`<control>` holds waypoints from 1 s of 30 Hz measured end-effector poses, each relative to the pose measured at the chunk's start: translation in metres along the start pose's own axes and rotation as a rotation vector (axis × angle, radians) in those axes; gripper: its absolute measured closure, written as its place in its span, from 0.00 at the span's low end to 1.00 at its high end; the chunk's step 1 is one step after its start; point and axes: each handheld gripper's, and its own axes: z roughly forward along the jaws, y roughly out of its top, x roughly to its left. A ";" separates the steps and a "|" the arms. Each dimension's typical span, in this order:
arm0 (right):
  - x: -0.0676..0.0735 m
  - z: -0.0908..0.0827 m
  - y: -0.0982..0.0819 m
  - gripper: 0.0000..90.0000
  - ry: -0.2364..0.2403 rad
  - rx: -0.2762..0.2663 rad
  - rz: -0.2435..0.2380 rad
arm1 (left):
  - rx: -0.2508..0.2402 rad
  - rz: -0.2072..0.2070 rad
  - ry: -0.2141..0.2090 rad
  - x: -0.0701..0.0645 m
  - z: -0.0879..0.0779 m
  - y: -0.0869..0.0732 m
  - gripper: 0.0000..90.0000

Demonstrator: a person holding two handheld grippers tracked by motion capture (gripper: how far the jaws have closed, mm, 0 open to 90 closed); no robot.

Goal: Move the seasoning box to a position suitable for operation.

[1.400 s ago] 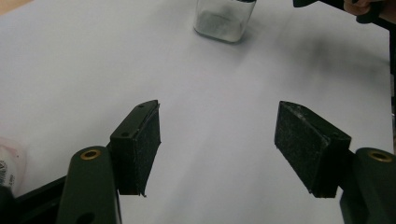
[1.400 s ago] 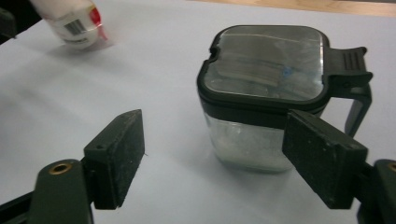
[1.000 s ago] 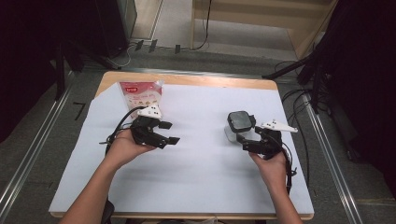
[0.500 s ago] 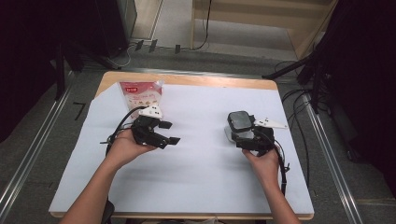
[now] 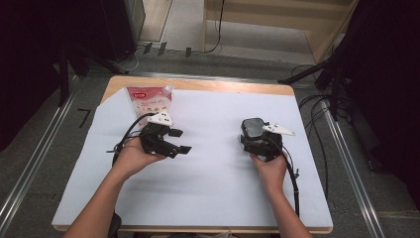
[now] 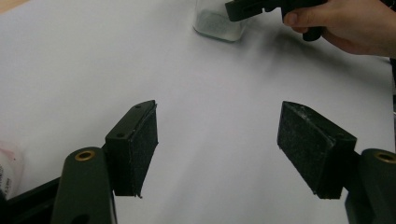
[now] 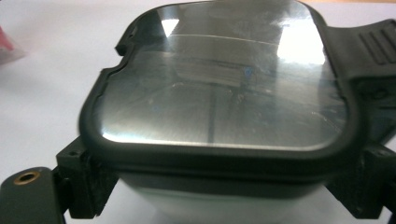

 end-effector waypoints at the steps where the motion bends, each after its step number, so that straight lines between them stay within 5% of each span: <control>1: 0.000 0.002 0.000 0.11 -0.001 -0.011 0.001 | 0.001 -0.001 -0.003 0.000 0.000 0.000 0.33; 11: 0.009 0.002 -0.001 0.17 -0.084 -0.040 -0.071 | 0.003 -0.002 0.005 0.001 -0.001 0.000 0.33; 16: 0.008 0.000 0.001 0.17 -0.060 -0.040 -0.036 | -0.006 -0.007 0.000 0.001 -0.001 -0.001 0.33; 30: 0.039 -0.027 0.009 0.17 0.014 -0.048 -0.101 | -0.006 -0.011 0.013 0.002 -0.002 -0.001 0.33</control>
